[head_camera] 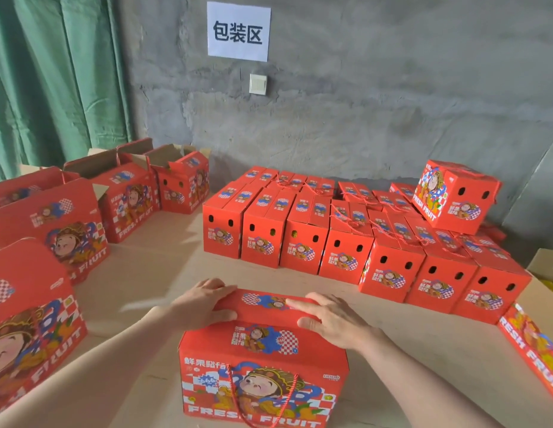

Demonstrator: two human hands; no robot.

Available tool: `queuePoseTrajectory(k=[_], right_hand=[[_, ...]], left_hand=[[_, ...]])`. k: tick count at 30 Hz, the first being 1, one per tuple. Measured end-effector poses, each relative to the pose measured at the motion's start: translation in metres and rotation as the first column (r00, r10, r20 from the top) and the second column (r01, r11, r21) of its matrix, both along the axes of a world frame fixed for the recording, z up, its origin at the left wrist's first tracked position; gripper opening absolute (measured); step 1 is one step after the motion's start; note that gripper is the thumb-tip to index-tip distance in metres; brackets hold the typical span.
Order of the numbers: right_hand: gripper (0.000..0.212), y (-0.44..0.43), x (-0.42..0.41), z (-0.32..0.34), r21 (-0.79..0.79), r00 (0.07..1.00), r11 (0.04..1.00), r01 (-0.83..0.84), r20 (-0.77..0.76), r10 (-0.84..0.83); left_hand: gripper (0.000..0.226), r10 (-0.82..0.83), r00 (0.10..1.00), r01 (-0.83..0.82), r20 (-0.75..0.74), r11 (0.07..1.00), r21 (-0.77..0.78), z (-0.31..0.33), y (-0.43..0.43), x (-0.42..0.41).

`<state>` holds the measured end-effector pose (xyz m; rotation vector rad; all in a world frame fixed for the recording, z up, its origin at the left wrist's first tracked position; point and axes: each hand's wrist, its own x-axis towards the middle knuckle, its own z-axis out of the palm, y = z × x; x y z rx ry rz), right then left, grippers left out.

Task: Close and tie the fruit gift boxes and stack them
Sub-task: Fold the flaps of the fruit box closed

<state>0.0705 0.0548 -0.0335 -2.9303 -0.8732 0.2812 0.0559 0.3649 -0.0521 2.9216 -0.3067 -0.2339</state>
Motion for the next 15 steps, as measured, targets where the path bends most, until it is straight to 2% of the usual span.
queuePoseTrajectory(k=[3,8,15], right_hand=[[0.077,0.0012,0.0023,-0.0028,-0.026,0.997,0.999,-0.034,0.063,0.035],[0.068,0.0000,0.0050,-0.0087,-0.051,0.990,0.997,-0.063,0.124,0.069],[0.064,-0.0019,0.0081,-0.0068,-0.073,0.992,0.993,-0.093,0.074,0.098]], left_hand=[[0.072,-0.019,0.999,0.017,0.048,0.999,0.051,-0.0011,-0.0027,-0.0002],[0.071,-0.020,0.997,0.013,0.079,0.996,0.085,-0.0030,-0.0033,-0.0047],[0.069,-0.077,0.996,0.071,0.045,0.989,0.131,0.0042,-0.0039,0.0013]])
